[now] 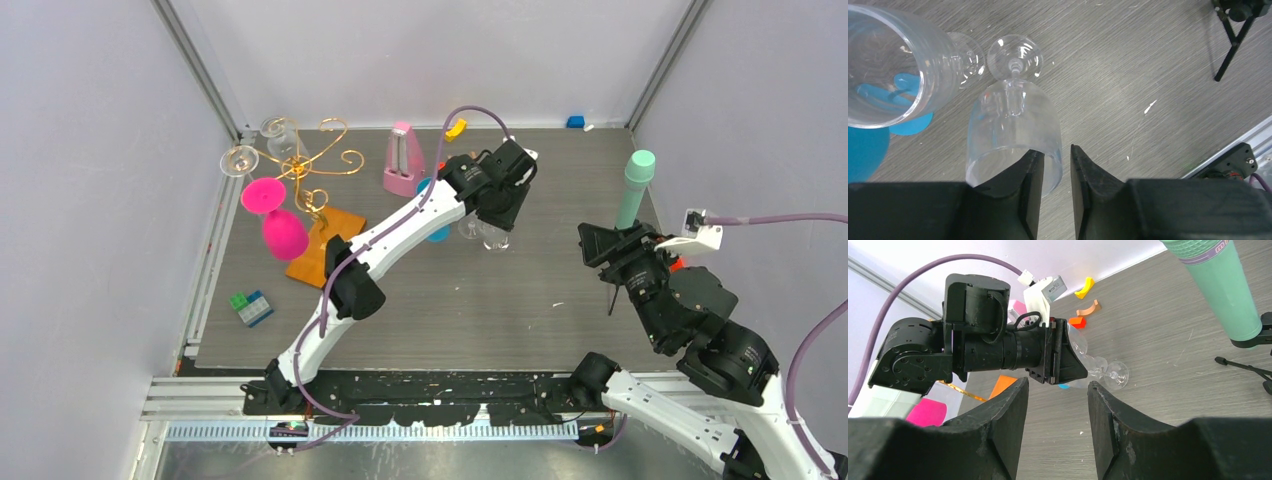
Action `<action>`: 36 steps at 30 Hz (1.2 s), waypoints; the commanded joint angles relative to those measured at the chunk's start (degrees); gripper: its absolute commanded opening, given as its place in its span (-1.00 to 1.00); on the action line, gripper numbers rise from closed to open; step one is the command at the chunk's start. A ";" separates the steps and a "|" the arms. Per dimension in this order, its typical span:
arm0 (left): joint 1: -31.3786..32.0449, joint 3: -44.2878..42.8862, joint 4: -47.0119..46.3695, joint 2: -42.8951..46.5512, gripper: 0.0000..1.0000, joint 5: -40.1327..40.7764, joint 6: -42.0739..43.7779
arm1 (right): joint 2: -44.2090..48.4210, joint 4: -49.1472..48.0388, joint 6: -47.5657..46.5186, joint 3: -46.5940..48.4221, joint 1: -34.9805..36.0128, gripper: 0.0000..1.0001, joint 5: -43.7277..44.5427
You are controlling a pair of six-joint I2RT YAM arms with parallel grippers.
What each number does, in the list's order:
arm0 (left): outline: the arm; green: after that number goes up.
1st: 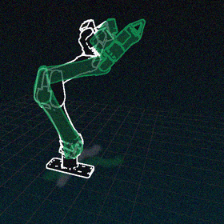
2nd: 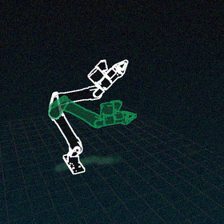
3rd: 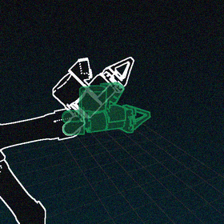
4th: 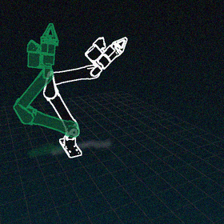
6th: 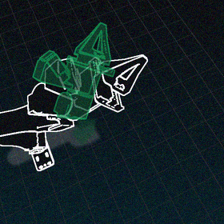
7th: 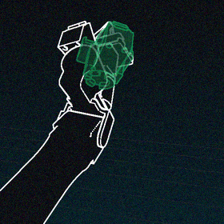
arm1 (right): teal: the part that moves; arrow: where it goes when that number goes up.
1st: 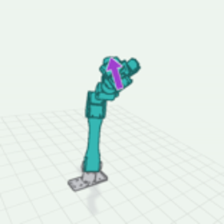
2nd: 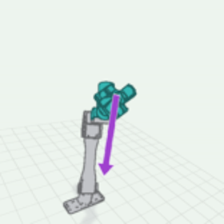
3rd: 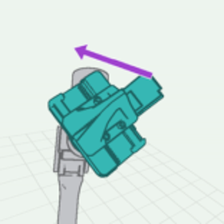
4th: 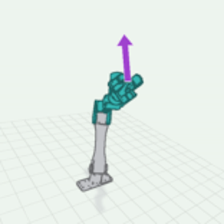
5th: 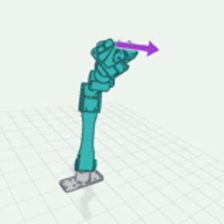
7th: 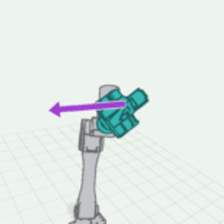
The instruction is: Take the wine glass off the wine glass rack
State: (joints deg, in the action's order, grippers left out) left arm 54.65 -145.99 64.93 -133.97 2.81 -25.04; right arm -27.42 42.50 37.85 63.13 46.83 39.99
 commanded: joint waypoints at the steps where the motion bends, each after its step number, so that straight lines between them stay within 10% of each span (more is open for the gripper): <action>1: -0.34 -2.88 -3.20 0.14 -0.39 -1.30 0.72 | -1.12 -0.87 0.66 -0.24 0.26 0.04 -0.48; 36: -5.93 0.67 -10.34 1.30 -0.12 -2.43 -4.40 | -6.35 2.61 1.09 1.65 0.22 0.05 -0.53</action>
State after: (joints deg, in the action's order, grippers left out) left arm 49.98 -146.50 57.10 -135.00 0.36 -27.55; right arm -30.92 43.42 37.91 62.35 46.83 39.33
